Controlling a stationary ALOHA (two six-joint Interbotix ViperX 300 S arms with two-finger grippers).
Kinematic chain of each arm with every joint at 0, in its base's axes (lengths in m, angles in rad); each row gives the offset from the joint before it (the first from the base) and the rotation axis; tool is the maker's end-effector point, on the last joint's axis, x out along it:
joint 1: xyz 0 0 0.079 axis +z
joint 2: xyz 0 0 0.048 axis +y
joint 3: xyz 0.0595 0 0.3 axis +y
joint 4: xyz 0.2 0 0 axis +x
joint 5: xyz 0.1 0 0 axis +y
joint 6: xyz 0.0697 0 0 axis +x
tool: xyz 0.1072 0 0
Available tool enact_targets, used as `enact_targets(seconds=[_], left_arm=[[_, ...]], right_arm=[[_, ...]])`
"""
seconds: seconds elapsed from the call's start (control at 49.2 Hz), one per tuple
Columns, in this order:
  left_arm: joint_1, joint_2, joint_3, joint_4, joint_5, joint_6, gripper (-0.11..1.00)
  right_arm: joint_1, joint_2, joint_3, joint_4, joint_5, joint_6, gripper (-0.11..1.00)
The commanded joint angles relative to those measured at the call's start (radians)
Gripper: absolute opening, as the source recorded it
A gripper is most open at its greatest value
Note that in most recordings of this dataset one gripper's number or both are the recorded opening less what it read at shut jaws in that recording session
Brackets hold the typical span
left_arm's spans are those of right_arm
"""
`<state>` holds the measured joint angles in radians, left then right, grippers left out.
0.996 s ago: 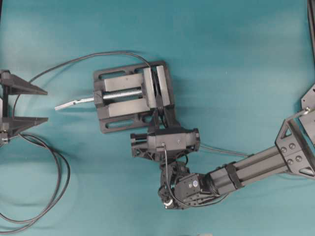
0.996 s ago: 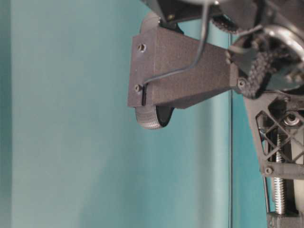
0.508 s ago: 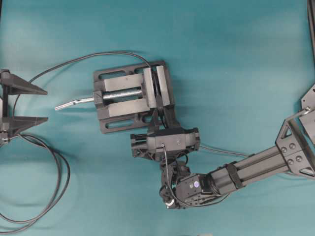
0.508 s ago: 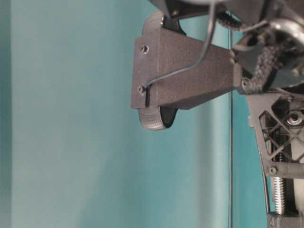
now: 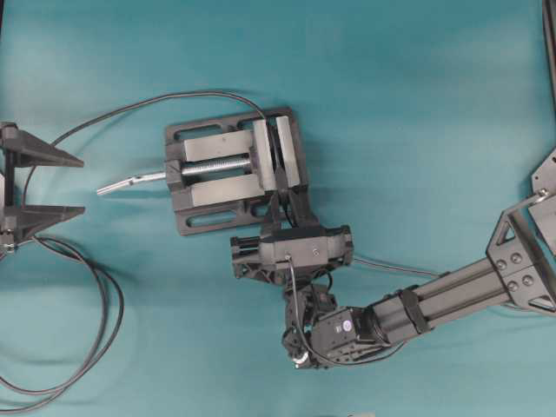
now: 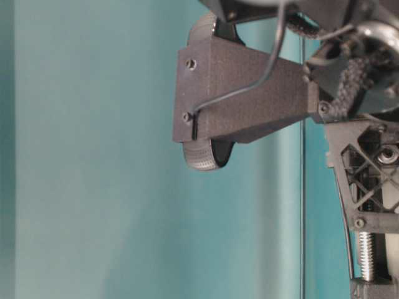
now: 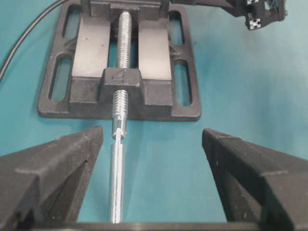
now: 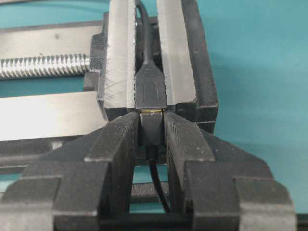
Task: Insert the USB cable into the fixed female connector.
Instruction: 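Push the USB plug down into the blue port with the right gripper, then open the right gripper and release the inserted cable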
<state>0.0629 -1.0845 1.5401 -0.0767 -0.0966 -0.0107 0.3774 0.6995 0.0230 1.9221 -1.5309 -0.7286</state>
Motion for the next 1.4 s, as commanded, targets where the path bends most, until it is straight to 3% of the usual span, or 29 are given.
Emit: enact_targets(seconds=[0.0,0.975,1.158,1.382], left_arm=[[0.003,0.005,-0.011,0.005,-0.005,0.002,1.00],[0.003,0.005,-0.011,0.005,-0.005,0.002,1.00],[0.003,0.005,-0.012,0.005,-0.005,0.002,1.00],[0.003,0.005,-0.011,0.003,-0.006,0.002,1.00]], right_arm=[[-0.183,-0.009,0.005,-0.011,0.003,0.003,0.20],[-0.114,-0.023,0.005,0.009,0.020,0.002,0.20],[-0.101,-0.023,0.003,0.017,0.021,0.003,0.38],[-0.066,-0.038,0.003,0.038,0.021,0.002,0.39]])
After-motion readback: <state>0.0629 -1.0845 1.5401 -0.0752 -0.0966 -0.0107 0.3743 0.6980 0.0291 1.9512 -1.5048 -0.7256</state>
